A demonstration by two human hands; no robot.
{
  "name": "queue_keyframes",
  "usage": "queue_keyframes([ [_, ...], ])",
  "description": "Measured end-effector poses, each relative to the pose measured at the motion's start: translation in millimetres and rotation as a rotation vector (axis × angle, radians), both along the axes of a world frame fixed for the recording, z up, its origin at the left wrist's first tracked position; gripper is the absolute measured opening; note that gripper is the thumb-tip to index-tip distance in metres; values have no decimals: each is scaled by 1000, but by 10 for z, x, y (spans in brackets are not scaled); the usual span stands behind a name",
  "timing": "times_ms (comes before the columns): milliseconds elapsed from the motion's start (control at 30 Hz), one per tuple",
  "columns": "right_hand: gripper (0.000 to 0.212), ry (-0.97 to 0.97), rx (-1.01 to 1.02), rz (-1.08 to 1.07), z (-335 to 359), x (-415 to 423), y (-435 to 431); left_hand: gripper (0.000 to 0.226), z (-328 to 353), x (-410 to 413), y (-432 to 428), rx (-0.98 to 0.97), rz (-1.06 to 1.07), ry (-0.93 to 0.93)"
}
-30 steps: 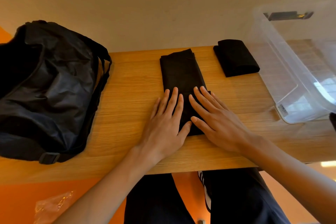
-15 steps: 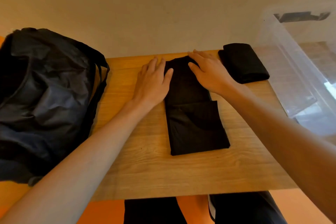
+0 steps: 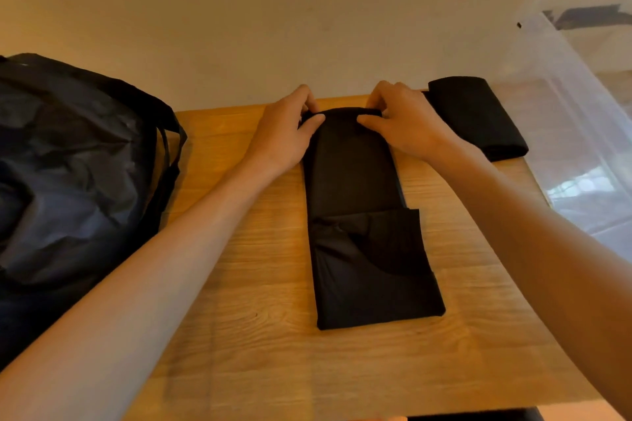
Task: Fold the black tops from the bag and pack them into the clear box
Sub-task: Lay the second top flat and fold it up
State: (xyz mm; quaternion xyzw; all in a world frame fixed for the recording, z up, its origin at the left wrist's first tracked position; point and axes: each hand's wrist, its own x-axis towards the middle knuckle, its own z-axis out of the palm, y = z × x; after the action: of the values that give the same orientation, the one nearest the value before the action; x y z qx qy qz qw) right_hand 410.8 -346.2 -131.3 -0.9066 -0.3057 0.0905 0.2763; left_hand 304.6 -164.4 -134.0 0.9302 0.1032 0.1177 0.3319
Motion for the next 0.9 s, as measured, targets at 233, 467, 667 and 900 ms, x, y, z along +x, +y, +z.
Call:
queue_keyframes([
  [233, 42, 165, -66, 8, 117, 41, -45, 43, 145, -29, 7, -258, 71, 132],
  [467, 68, 208, -87, 26, 193, 53, -5, 31, 191, -76, -16, -502, 99, 74],
  [667, 45, 281, -108, 65, 220, 107, -32, 60, 223, -126, -28, -564, -15, -8],
  [900, 61, 346, -65, 90, 280, 113, -58, 62, 239, -144, -39, -642, -55, -21],
])
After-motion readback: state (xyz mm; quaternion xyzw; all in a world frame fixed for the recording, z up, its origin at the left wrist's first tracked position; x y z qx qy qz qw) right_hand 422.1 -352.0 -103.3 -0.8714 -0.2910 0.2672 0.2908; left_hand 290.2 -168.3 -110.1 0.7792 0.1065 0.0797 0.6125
